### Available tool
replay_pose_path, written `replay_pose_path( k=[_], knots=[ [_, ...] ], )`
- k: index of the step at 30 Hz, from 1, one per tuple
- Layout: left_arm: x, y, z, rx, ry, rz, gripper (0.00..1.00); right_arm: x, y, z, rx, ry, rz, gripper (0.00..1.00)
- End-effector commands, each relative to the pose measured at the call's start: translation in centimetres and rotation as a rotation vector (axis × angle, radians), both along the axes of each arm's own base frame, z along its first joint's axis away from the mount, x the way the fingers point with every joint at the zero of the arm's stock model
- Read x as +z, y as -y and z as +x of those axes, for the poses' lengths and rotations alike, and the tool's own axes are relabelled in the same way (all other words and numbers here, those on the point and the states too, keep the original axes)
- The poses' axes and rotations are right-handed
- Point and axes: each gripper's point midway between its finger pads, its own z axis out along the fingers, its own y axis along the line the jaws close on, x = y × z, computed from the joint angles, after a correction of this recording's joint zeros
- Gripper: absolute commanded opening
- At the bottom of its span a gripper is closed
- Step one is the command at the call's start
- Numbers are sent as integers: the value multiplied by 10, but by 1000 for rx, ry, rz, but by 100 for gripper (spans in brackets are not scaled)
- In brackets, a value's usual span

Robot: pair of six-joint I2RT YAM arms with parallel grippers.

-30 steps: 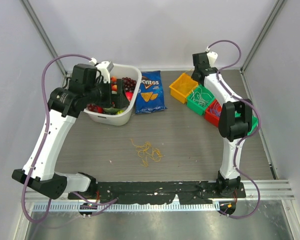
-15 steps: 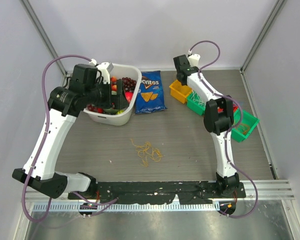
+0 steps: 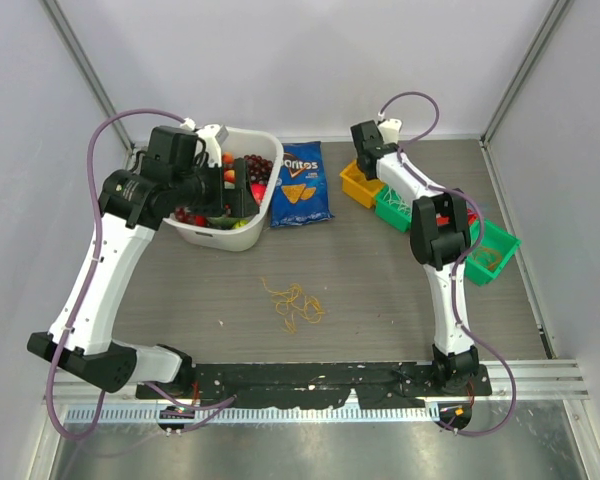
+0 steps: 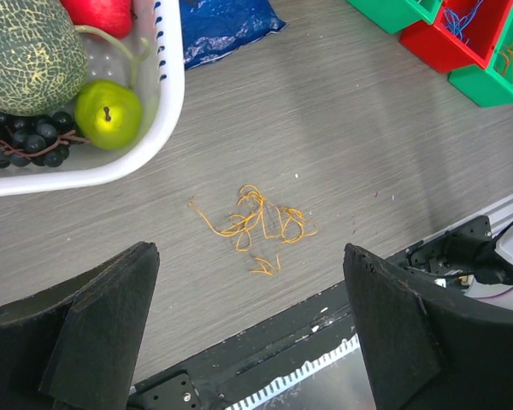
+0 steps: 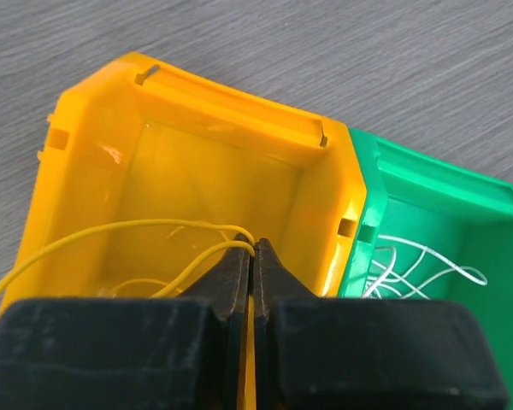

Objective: Untangle the cables

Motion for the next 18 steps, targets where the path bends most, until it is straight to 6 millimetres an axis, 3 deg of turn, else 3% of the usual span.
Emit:
replay_pose_path(
  k=[1, 8, 11, 12, 18],
  knots=[
    [15, 1, -7, -4, 20, -37, 93, 34, -9, 25, 28, 101, 46, 8],
    [15, 0, -15, 4, 15, -64, 93, 59, -17, 12, 74, 95, 103, 35],
    [12, 1, -20, 9, 6, -85, 93, 74, -16, 2, 92, 88, 109, 41],
    [12, 2, -21, 11, 6, -94, 93, 76, -15, -3, 95, 75, 107, 48],
    [3, 1, -36, 39, -14, -148, 92, 122, -23, -29, 173, 93, 173, 64]
  ],
)
